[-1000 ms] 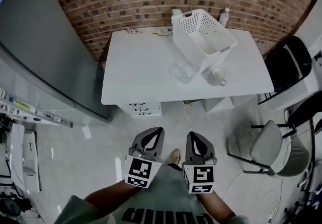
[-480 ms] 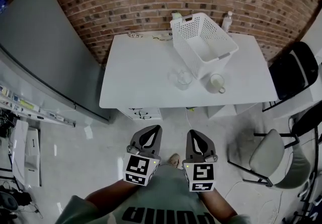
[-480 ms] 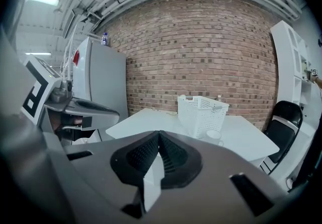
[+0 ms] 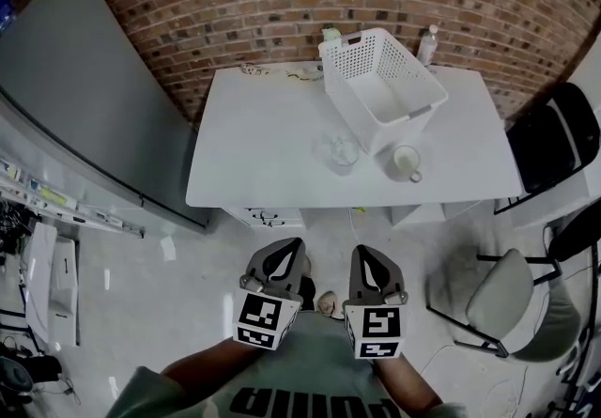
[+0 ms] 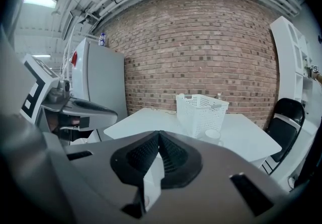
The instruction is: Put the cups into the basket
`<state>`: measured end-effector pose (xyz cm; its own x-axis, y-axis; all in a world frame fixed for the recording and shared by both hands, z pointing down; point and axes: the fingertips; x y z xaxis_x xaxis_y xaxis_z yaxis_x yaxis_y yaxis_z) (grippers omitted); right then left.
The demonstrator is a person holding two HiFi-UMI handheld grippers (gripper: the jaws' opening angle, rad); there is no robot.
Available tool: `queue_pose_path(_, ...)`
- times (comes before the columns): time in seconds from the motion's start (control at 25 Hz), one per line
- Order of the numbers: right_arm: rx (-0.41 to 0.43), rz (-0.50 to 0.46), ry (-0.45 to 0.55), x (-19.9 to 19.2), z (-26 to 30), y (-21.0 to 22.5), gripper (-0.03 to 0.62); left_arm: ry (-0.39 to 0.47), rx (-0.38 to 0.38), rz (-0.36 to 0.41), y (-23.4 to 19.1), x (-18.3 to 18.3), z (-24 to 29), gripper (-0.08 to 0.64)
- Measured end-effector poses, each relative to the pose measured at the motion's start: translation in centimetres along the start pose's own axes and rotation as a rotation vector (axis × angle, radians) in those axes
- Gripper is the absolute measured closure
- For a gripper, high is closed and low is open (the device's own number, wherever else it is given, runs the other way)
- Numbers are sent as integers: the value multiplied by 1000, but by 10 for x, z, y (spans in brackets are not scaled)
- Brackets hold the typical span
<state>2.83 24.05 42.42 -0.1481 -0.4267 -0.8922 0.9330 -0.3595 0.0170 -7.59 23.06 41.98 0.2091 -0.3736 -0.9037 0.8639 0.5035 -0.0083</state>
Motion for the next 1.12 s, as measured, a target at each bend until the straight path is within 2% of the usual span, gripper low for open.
queue_pose_path(0.48, -31, 11, -43, 11, 44, 17, 580, -14, -48, -7, -23, 13, 46, 557)
queue_pose_path(1.12, -72, 30, -110, 33, 126, 40, 580, -33, -103, -9, -76, 35, 122, 557)
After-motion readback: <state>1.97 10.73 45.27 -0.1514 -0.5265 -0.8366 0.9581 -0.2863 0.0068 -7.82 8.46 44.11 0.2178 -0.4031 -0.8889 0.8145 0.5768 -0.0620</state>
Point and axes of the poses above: the fingertips, and each gripper's own axes: z forward along the fingers, y to its right, x out of its top, and after that the axes turned 4 degrees about -y, right-handed
